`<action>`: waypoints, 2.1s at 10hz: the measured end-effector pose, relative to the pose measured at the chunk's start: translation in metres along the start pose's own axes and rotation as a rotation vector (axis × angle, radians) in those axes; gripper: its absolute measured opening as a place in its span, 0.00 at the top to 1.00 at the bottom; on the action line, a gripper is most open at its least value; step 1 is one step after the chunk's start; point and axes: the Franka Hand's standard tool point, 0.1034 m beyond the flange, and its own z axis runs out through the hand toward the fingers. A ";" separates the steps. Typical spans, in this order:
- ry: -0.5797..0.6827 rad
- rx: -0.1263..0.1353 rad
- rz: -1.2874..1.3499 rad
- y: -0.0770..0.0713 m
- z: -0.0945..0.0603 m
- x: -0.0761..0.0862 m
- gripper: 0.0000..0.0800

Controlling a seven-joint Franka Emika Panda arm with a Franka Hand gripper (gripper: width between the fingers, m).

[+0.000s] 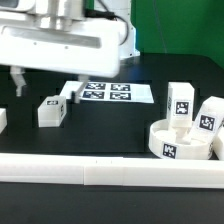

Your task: Assemble stool

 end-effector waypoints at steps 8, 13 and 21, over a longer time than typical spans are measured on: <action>-0.246 0.078 0.026 -0.005 0.006 -0.007 0.19; -0.528 0.138 0.028 -0.016 0.015 -0.017 0.19; -0.707 0.071 0.087 -0.002 0.025 -0.028 0.19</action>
Offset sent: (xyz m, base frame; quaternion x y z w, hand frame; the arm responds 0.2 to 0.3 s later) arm 0.0000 0.0000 0.0000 0.0000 -0.0650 0.0000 0.9979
